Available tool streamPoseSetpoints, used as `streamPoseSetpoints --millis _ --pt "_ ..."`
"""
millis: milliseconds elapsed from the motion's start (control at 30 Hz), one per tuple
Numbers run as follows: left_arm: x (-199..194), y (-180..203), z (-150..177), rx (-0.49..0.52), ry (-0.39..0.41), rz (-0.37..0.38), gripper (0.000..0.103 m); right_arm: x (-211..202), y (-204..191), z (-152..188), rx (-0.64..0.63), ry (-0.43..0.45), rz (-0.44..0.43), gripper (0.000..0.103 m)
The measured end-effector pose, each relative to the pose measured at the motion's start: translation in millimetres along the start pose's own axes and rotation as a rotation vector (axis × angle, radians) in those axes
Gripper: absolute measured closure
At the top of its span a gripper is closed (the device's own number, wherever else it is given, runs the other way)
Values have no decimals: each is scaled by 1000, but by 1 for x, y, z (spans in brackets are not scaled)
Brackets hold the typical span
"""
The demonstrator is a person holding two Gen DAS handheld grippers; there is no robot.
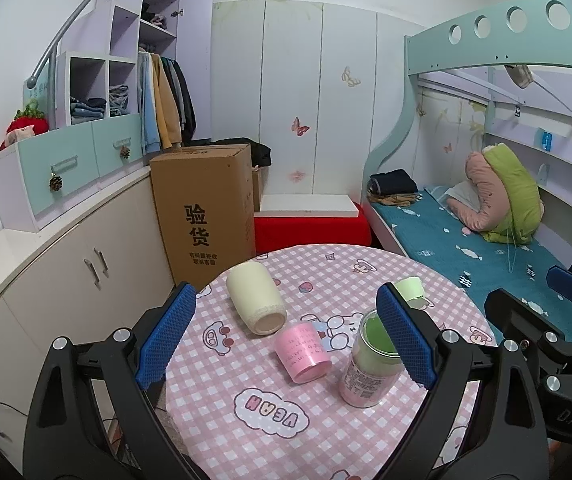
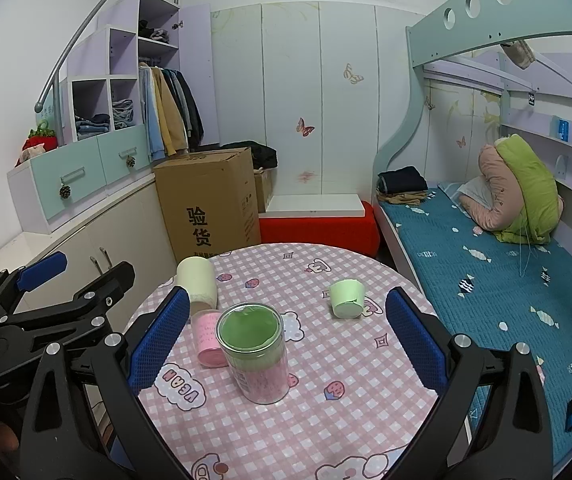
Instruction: Flip cup upright
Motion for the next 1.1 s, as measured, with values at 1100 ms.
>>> streamPoseSetpoints --millis 1100 --pt "0 -2 0 -1 6 -2 11 3 -2 0 7 4 -5 8"
Point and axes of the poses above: each gripper's, at about its wrist camera, not at the fingertips, and x roughly the way its jaws point, y to its right, z to its underside, the point moved 3 cm from there along x, roughly the way its jaws point, and after that the axes turned 7 degrees about -z, right-handed, at the moved point
